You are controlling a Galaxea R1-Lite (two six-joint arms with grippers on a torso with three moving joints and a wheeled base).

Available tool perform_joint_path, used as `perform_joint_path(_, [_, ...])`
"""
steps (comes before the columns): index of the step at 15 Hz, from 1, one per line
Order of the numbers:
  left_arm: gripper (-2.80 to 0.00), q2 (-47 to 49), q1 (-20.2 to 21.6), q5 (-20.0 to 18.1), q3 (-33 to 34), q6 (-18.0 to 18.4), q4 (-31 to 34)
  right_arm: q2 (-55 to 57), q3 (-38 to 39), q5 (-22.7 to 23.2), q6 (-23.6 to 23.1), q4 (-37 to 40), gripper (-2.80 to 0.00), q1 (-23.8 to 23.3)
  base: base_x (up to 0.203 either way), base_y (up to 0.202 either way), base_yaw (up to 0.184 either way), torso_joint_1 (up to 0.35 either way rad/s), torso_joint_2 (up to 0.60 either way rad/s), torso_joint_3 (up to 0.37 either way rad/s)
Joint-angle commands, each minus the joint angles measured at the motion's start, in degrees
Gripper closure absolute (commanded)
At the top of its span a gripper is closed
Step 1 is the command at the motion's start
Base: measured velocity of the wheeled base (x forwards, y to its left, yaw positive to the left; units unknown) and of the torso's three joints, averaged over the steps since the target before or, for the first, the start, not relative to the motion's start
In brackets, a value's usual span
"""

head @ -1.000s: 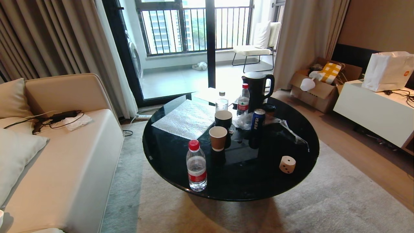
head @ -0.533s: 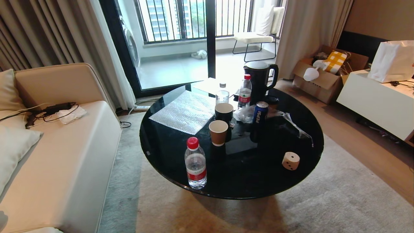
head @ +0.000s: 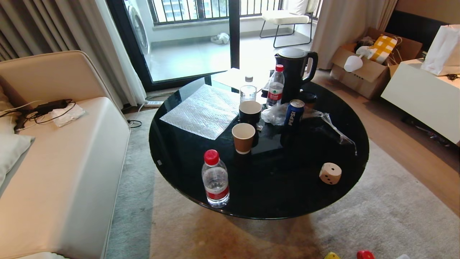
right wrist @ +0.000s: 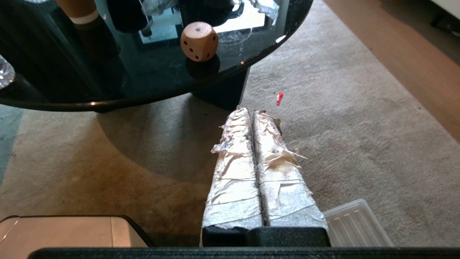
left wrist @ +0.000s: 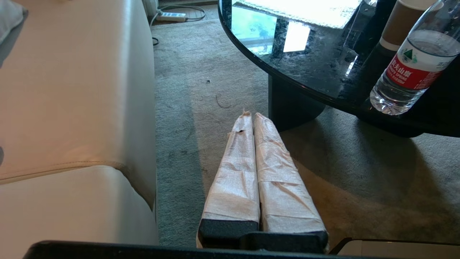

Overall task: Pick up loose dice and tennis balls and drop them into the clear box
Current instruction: Find toys out of the box

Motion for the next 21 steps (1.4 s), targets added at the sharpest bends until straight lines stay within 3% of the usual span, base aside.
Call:
perform_joint_path(1, [0.00,0.00,0.00,0.04,0.00,-0.02,0.00,0.07,0.03,0.01,-0.01,0.02,0.00,0.01,0.000,0.000,0.000,0.002,0.01,-0.188])
perform_joint_path(11, [0.00,0.00,0.00,0.04,0.00,0.07,0.00,0.07,0.12,0.09,0.08,-0.33,0.00,-0.02,0.000,0.000,0.000,0.002,0.00,-0.195])
perform_joint_path(16, [0.00,0.00,0.00,0.04,0.00,0.07,0.00,0.07,-0.14,0.06,0.08,0.20,0.00,0.05,0.000,0.000,0.000,-0.001,0.00,-0.050])
perform_joint_path(18, [0.00,0.00,0.00,0.04,0.00,0.07,0.00,0.07,-4.15,0.02,0.44,2.11,0.00,-0.01,0.000,0.000,0.000,0.000,0.00,0.000])
perform_joint_path(21, [0.00,0.00,0.00,0.04,0.00,0.07,0.00,1.19,-17.44,0.40,1.41,17.18,0.00,0.02,0.000,0.000,0.000,0.000,0.00,0.000])
